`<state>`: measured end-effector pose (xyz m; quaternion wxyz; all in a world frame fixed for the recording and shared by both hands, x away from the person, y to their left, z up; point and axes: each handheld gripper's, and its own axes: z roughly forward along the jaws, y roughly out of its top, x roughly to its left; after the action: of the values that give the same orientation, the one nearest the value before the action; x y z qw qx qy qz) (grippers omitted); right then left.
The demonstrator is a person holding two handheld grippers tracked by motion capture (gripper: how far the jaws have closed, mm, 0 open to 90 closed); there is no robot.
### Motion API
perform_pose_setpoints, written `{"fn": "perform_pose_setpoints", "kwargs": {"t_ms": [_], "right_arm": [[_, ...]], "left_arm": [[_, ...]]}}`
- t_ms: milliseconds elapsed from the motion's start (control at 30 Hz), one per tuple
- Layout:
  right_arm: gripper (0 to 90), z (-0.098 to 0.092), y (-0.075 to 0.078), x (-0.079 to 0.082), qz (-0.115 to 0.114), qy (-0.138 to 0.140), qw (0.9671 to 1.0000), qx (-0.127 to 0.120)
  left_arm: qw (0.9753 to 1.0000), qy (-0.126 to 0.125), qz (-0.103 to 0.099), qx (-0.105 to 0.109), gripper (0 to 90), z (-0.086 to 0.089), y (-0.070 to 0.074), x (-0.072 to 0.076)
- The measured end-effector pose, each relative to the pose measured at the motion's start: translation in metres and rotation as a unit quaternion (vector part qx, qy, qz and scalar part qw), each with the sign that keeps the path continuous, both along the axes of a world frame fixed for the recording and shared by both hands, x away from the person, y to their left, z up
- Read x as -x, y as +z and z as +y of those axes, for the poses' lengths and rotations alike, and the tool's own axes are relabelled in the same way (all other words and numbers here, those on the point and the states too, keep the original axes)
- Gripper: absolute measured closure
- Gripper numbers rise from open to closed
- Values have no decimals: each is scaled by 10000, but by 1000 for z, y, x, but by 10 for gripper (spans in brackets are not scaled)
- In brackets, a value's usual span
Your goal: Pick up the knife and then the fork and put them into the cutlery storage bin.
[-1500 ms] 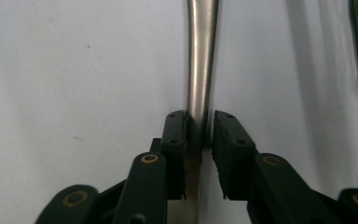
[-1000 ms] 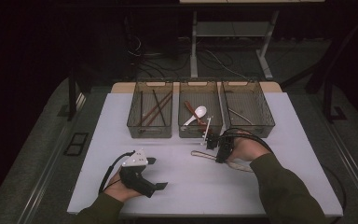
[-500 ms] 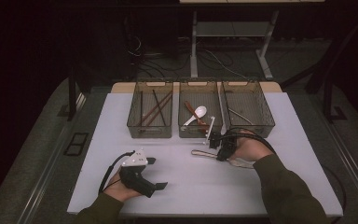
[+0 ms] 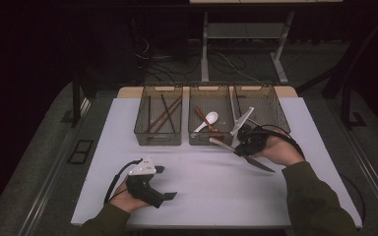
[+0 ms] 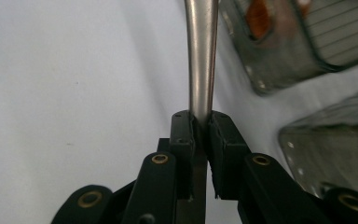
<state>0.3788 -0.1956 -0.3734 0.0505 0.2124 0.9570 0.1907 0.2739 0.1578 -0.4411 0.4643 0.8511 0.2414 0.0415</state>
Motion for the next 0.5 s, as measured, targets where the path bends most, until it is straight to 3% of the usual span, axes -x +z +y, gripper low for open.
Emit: {"fn": "perform_pose_setpoints", "kwargs": {"t_ms": [100, 233, 500], "right_arm": [[804, -13, 7, -1, -56, -182, 9991, -369], [804, -29, 14, -1, -182, -456, 9968, -638], [803, -50, 24, -1, -279, -1016, 9864, -1261]], "left_arm": [[10000, -2, 4, 2, 0, 0, 0, 0], [10000, 5, 6, 2, 0, 0, 0, 0], [10000, 8, 11, -1, 0, 0, 0, 0]]}}
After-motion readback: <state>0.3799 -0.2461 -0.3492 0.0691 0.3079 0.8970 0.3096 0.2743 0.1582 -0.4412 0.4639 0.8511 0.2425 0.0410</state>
